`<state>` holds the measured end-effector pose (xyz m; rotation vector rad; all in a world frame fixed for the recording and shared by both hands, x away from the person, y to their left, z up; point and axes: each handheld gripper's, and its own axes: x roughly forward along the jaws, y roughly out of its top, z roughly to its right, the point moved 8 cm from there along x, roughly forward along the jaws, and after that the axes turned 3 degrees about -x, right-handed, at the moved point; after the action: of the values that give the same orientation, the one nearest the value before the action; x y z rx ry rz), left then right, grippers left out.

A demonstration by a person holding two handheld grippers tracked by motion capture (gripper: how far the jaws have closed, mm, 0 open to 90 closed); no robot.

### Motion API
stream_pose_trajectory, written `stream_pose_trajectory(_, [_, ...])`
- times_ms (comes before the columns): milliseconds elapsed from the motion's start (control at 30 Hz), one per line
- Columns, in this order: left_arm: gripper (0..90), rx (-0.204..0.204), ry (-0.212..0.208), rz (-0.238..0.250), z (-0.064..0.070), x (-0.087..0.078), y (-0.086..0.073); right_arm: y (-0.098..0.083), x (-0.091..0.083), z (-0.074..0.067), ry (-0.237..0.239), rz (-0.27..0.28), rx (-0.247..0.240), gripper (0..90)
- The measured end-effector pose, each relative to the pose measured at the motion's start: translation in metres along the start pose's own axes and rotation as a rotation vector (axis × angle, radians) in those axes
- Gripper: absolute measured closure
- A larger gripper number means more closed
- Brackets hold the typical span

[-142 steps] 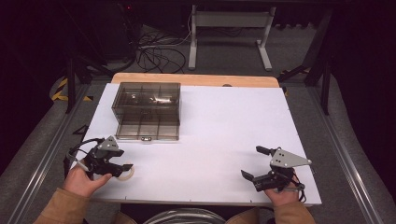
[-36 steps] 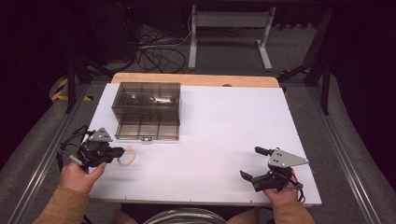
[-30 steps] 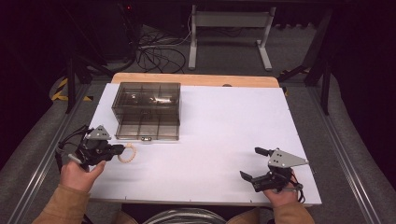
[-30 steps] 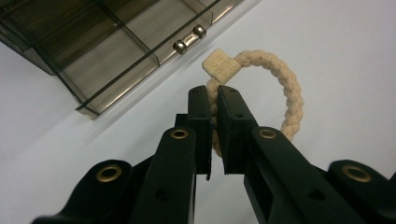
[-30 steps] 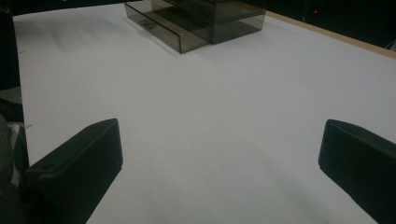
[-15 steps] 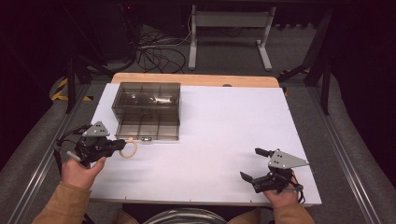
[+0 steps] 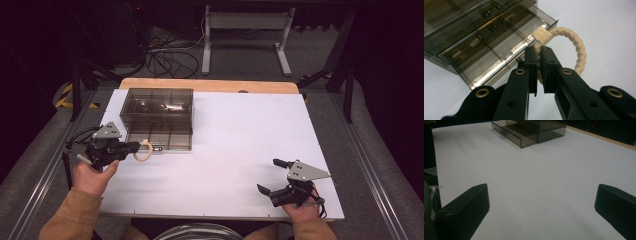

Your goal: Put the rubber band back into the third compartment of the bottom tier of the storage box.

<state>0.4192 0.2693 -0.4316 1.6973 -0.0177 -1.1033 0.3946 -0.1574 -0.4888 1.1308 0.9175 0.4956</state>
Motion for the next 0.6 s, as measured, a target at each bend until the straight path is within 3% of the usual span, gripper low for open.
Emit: stream_pose_trajectory(600, [84.5,0.024,-0.023,0.021,0.002,0.021,0.038,0.000,0.000,0.000,0.000,0.001,-0.001,0.1])
